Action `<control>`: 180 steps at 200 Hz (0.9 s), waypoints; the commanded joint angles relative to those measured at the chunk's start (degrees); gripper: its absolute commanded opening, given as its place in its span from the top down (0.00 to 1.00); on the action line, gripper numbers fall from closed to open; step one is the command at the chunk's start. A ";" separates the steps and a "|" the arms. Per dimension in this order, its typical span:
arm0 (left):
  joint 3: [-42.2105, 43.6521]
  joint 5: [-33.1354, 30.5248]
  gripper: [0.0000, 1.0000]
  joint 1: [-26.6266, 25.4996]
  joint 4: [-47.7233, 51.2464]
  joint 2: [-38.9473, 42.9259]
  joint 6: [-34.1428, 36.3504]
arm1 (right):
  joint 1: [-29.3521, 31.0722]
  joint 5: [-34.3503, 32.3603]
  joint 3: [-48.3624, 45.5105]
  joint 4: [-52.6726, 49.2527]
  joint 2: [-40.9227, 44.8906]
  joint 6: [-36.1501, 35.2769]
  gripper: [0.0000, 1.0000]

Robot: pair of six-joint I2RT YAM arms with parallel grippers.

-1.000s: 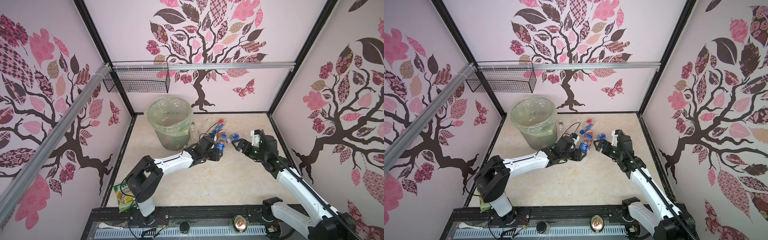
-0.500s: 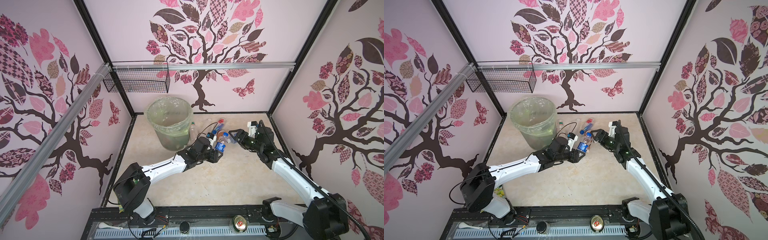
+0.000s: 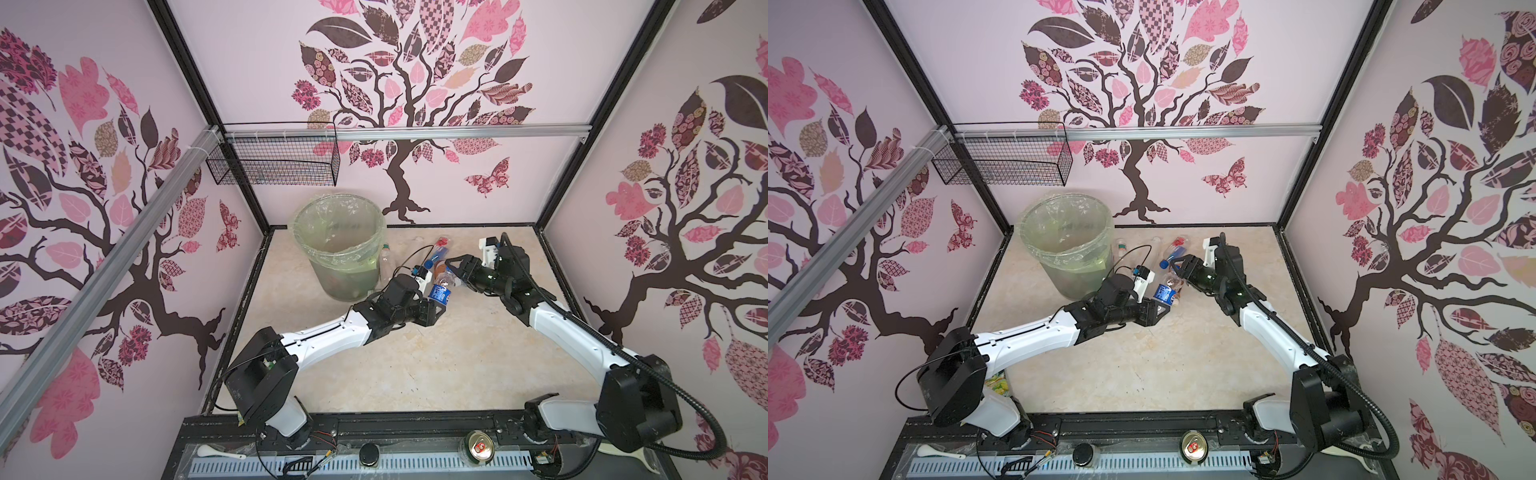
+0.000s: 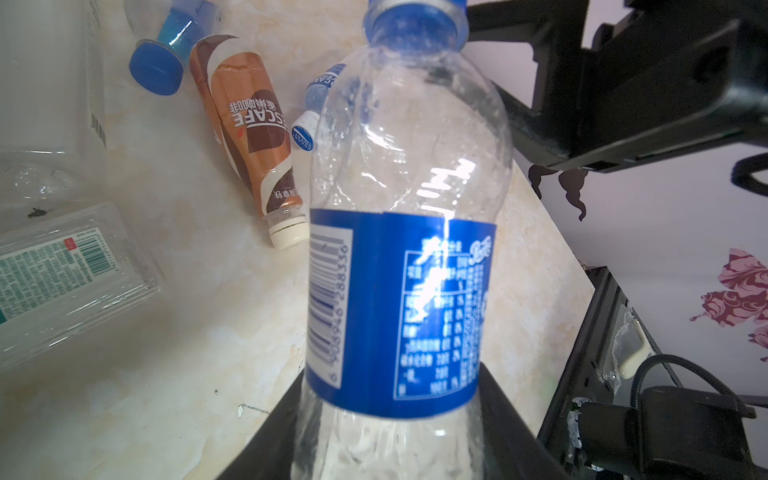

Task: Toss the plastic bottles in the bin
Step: 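Close right gripper on the blue cap of the Pepsi bottle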

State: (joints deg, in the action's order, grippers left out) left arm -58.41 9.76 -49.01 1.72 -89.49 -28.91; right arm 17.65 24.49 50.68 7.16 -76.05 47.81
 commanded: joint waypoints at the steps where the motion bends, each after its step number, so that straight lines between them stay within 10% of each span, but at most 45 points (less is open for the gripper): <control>1: 1.54 0.36 0.53 -0.03 -1.24 1.91 -0.03 | 0.89 -1.27 2.15 1.01 -1.77 -0.44 0.42; 106: 1.78 -0.40 0.49 -0.03 -1.43 1.31 -0.80 | 1.69 -3.31 1.67 0.72 -1.71 -2.20 0.73; 180: 1.64 -2.85 0.23 -0.09 0.10 1.63 -1.37 | 1.69 -4.33 0.48 1.38 0.18 -2.09 0.76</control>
State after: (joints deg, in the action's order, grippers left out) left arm -58.26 8.45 -49.01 1.80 -88.79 -30.15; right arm 19.05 21.74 50.63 7.99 -77.45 46.46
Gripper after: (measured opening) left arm 0.734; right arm 0.357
